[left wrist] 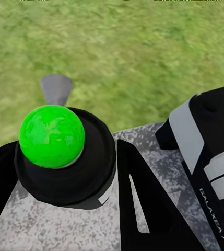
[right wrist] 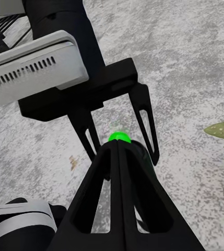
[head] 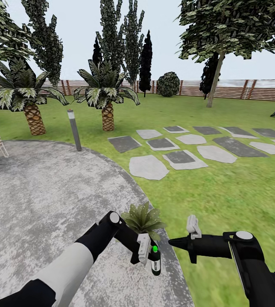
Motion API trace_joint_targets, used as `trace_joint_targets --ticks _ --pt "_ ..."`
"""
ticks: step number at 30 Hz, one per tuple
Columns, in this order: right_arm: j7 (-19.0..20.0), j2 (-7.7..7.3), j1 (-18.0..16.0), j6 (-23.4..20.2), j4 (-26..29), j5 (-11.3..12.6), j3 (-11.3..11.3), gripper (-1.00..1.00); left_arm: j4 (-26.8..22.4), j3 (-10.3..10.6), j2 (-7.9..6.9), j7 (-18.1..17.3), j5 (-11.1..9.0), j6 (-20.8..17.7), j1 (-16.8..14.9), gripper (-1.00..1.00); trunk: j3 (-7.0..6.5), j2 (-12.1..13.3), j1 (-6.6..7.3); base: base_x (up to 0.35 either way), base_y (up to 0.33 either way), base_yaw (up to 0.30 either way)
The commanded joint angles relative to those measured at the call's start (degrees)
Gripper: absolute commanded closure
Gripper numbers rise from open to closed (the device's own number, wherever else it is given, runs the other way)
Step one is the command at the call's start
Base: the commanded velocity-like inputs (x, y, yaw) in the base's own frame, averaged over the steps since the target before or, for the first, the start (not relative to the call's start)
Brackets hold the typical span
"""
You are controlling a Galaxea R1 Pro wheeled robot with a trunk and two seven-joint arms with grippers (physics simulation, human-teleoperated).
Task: Pick up the pesticide atomizer in the garden and spray insectifuge to fully cover both potted plants in the garden.
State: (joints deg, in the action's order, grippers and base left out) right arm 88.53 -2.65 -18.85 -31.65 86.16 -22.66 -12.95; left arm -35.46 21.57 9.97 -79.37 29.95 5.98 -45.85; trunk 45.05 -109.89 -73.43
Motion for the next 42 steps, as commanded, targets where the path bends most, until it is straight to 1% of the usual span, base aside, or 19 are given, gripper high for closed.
trace_joint_targets --ticks 1,17,19,20,21,23,25,42 --pt "0.42 0.01 -0.05 -0.60 0.06 -0.36 -0.06 1.00 -0.04 -0.03 0.03 -0.08 0.28 0.59 -0.03 1.00 0.05 -0.03 0.01 0.000 0.000 0.000" --pt "0.42 0.01 -0.05 -0.60 0.06 -0.37 -0.06 1.00 -0.34 -0.03 0.03 -1.55 -0.02 0.53 -0.06 1.00 0.05 -0.03 0.01 0.000 0.000 0.000" --pt "0.42 0.01 -0.05 -0.60 0.06 -0.37 -0.06 1.00 -0.45 -0.03 0.03 -1.67 -0.97 0.53 -0.05 1.00 0.05 -0.03 0.01 0.000 0.000 0.000" --pt "0.42 0.01 -0.05 -0.60 0.06 -0.37 -0.06 1.00 -0.49 -0.05 0.03 -1.70 -1.76 0.53 -0.04 1.00 0.05 -0.03 0.01 0.000 0.000 0.000" --pt "0.42 0.01 -0.05 -0.60 0.06 -0.37 -0.06 1.00 -0.53 -0.06 0.03 -1.73 -3.00 0.53 -0.05 1.00 0.05 -0.03 0.01 0.000 0.000 0.000" --pt "0.42 0.00 -0.05 -0.60 0.05 -0.37 -0.06 1.00 -0.57 -0.05 0.03 -1.75 -4.27 0.53 -0.05 1.00 0.05 -0.03 0.01 0.000 0.000 0.000" --pt "0.42 0.01 -0.05 -0.60 0.04 -0.37 -0.06 1.00 -0.61 -0.07 0.03 -1.75 -4.70 0.53 -0.07 1.00 0.05 -0.03 0.01 0.000 0.000 0.000" --pt "0.42 0.01 -0.05 -0.60 0.06 -0.37 -0.06 1.00 -0.66 -0.03 0.03 -1.75 -4.90 0.53 -0.03 1.00 0.05 -0.03 0.01 0.000 0.000 0.000"
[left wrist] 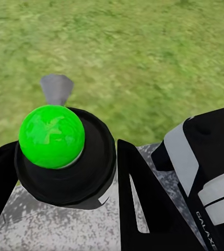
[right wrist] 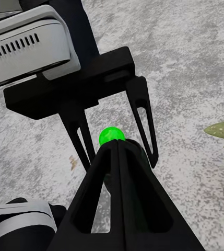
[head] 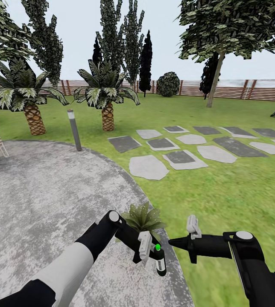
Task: Pick up the pesticide atomizer in the garden and spray insectifuge to fully cover both potted plants in the garden.
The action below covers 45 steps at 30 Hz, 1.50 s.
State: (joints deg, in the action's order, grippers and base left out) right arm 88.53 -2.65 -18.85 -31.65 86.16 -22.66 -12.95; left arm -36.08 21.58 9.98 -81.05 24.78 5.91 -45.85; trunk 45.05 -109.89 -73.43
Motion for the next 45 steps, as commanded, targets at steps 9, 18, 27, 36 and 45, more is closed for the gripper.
trace_joint_targets --ticks 9,18,27,36,45 --pt "0.42 0.02 -0.05 -0.60 0.06 -0.37 -0.06 1.00 -0.04 -0.04 0.02 -0.07 0.18 0.59 -0.03 1.00 0.05 -0.03 0.01 0.000 0.000 0.000" --pt "0.42 0.02 -0.05 -0.60 0.06 -0.37 -0.06 1.00 -0.04 -0.04 0.02 -0.07 0.18 0.55 -0.03 1.00 0.05 -0.03 0.01 0.000 0.000 0.000" --pt "0.42 0.02 -0.05 -0.60 0.06 -0.37 -0.06 1.00 -0.04 -0.04 0.02 -0.04 0.01 0.56 -0.03 1.00 0.05 -0.03 0.01 0.000 0.000 0.000" --pt "0.36 0.02 -0.05 -0.60 -0.03 -0.37 -0.06 1.00 -0.04 -0.04 0.02 -0.02 -3.42 0.60 -0.03 1.00 0.05 -0.03 0.01 0.000 0.000 0.000" --pt "0.36 0.02 -0.05 -0.60 0.06 -0.39 -0.06 1.00 0.03 0.04 0.02 0.02 -3.51 0.60 -0.03 1.00 0.05 -0.03 0.01 0.000 0.000 0.000"
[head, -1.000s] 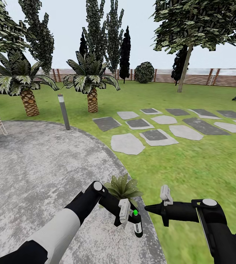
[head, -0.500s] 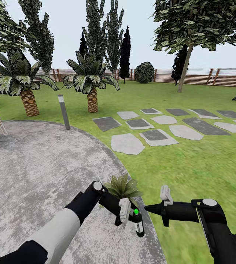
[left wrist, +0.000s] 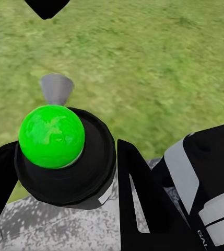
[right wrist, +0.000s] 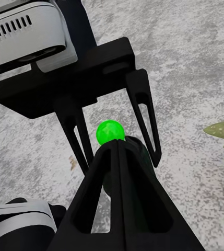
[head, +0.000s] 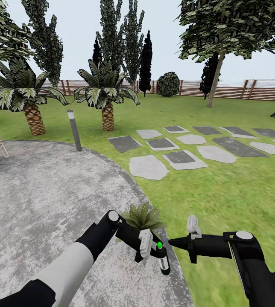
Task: Pick up the pesticide atomizer in the garden and spray insectifuge to fully cover both potted plants in the garden.
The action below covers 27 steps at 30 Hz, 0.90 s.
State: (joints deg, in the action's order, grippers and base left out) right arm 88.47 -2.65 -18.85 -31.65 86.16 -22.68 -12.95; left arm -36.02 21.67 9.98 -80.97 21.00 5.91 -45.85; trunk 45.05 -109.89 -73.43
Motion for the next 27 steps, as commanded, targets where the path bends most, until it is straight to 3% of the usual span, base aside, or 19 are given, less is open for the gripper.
trace_joint_targets --ticks 1,27 --pt "0.40 0.02 -0.05 -0.60 0.06 -0.39 -0.05 1.00 -0.03 -0.05 0.02 -0.03 0.27 0.60 -0.03 1.00 0.05 -0.03 0.01 0.000 0.000 0.000" --pt "0.42 0.07 -0.05 -0.61 0.06 -0.43 -0.05 1.00 0.51 -0.05 0.02 0.19 -0.06 0.68 0.75 1.00 0.05 -0.03 0.01 0.000 0.000 0.000"
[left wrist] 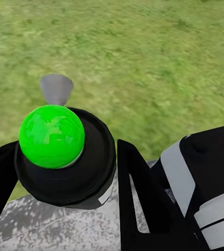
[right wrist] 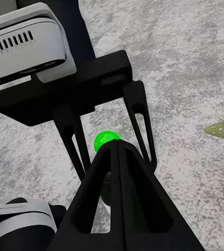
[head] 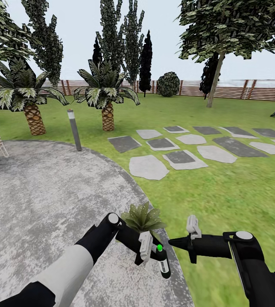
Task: Pick up the pesticide atomizer in the garden and spray insectifuge to fully cover both potted plants in the garden.
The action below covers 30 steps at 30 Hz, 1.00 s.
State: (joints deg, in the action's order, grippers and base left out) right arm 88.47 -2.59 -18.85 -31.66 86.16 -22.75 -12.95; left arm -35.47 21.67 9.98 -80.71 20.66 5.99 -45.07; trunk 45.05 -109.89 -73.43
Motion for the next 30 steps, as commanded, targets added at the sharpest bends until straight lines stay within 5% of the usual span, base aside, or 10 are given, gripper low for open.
trace_joint_targets --ticks 1,11,18,30 --pt "0.44 0.01 -0.05 -0.62 0.06 -0.37 -0.06 1.00 -0.04 -0.05 0.02 -0.07 0.27 0.60 -0.03 1.00 0.05 -0.03 0.01 0.000 0.000 0.000" --pt "0.45 0.05 -0.05 -0.61 0.06 -0.37 -0.06 1.00 -0.26 0.29 0.02 -0.15 0.19 0.52 -0.01 1.00 0.05 -0.03 0.01 0.000 0.000 0.000" --pt "0.44 0.05 -0.05 -0.60 0.00 -0.37 -0.06 1.00 -0.58 0.38 0.02 -0.15 -4.23 0.51 -0.02 1.00 0.05 -0.03 0.01 0.000 0.000 0.000" --pt "0.45 0.05 -0.05 -0.62 0.06 -0.37 -0.06 1.00 -0.66 0.44 0.02 -0.15 -4.65 0.51 -0.02 1.00 0.05 -0.03 0.01 0.000 0.000 0.000"
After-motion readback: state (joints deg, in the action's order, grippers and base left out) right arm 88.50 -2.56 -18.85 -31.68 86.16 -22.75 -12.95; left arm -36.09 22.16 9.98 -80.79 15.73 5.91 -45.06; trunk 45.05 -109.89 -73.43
